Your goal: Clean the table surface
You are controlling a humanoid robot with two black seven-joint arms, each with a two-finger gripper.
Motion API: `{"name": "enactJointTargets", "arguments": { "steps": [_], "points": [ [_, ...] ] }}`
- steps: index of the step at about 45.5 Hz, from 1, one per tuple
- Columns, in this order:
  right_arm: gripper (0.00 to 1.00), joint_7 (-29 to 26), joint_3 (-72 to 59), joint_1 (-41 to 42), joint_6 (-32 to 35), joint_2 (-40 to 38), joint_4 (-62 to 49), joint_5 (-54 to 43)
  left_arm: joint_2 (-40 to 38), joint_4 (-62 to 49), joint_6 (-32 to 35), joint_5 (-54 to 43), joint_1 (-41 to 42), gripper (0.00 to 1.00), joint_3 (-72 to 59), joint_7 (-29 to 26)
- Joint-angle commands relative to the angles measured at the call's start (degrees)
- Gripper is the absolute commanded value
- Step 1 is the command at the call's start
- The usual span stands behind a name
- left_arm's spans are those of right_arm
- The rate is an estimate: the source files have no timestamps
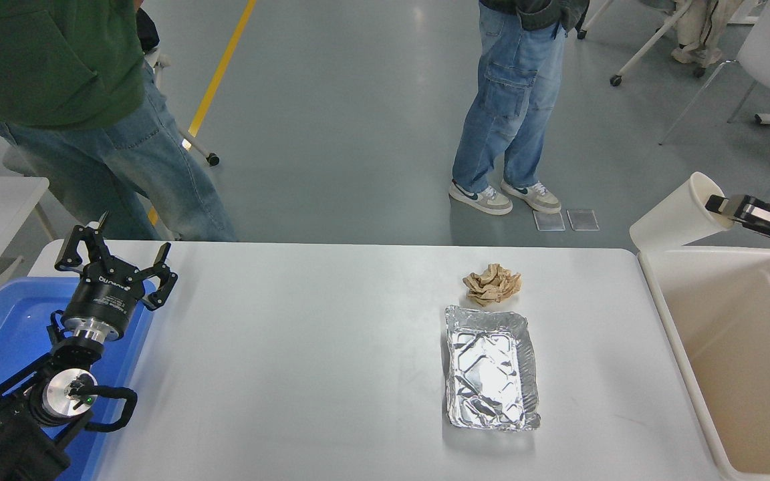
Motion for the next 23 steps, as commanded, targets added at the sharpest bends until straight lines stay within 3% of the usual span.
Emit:
{"name": "enactJointTargets", "arguments": {
  "steps": [1,23],
  "points": [
    [0.0,0.25,0.5,-4.4,-0.84,-0.14,-6.58,0.61,0.0,0.03,0.02,-0.01,0.0,0.99,-0.06,0.0],
    [0.0,0.25,0.59,-16.35,-6.38,12.94,-29.34,5.1,0.0,-0.05,-0.07,-0.01,0.0,0.99,0.03,0.0]
  ]
}}
